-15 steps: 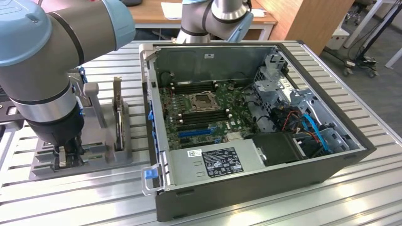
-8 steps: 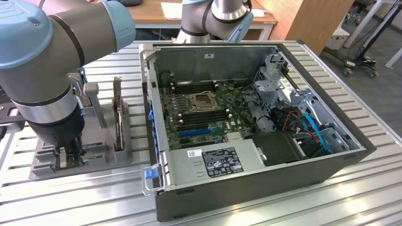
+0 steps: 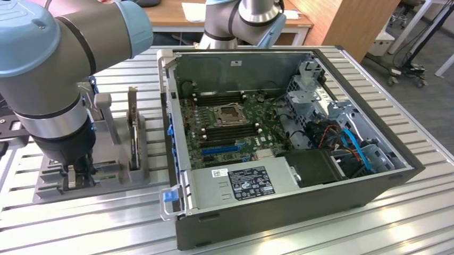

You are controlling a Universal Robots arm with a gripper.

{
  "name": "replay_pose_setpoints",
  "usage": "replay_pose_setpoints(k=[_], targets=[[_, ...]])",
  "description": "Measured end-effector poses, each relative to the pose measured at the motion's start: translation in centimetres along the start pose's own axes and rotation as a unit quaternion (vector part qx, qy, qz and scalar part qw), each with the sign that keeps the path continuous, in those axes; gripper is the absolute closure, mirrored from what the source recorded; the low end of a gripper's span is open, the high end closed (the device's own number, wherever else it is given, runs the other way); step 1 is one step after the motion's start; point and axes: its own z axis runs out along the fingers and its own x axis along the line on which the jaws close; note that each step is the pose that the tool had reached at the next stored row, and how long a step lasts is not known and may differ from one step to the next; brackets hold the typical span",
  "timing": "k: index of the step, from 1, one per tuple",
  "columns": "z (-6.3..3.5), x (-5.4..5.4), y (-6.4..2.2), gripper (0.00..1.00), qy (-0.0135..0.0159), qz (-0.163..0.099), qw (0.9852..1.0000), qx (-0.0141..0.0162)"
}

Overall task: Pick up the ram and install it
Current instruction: 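Pick up the ram and move it above insertion slot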

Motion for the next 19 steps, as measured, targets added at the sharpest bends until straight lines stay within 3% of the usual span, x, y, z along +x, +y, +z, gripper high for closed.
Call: replay_pose_setpoints(k=[19], targets=[[0.34,-0.1,-0.02,0.69,-0.0001,0.0,1.0,-0.0001]])
